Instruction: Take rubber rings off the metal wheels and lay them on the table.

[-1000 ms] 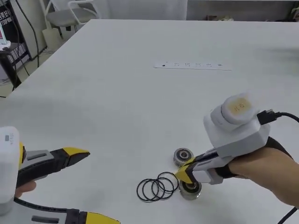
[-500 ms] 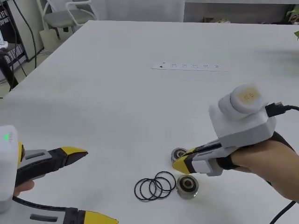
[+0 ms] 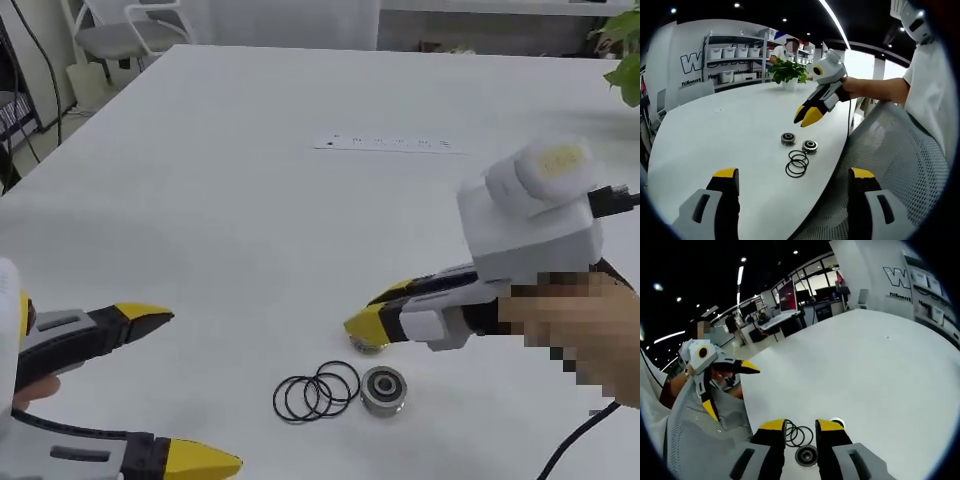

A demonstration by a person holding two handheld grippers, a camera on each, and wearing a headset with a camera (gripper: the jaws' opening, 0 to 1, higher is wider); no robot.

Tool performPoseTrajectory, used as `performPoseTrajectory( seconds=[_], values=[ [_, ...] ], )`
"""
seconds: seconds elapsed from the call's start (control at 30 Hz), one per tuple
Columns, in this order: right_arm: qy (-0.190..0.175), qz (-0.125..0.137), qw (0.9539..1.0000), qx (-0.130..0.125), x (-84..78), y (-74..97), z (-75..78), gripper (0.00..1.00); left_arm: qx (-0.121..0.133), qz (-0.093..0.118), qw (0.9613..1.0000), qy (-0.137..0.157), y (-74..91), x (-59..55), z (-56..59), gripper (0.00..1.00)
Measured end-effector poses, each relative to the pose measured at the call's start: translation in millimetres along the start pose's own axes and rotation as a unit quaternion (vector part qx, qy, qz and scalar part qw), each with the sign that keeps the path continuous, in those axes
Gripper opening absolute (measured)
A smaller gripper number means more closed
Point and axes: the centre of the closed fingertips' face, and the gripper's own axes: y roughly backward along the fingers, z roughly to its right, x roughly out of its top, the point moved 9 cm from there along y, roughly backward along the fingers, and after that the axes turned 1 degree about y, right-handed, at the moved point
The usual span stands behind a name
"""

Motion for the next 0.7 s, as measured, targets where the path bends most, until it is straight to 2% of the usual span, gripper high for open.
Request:
performPoseTrajectory(
  seconds=[0.17,0.33,0.53,0.7],
  values=[
    [0.007,0.028,0.9996,-0.001,-0.1,19.5,-5.2,0.31,-0.003,-0.001,1.0000,-0.002,0.0,0.4,2.2,0.92],
    [0.017,0.031,0.9993,-0.014,-8.2,37.8,-6.1,0.37,-0.009,0.002,0.9999,-0.007,-0.4,1.9,4.7,0.97],
    [0.026,0.030,0.9989,-0.025,-23.6,55.5,-4.6,0.50,-0.006,0.001,1.0000,-0.002,0.8,1.0,4.8,0.99],
    [0.014,0.038,0.9986,-0.035,-39.6,66.8,-3.2,0.56,-0.007,0.001,1.0000,0.004,1.3,0.3,5.4,0.99]
  ],
)
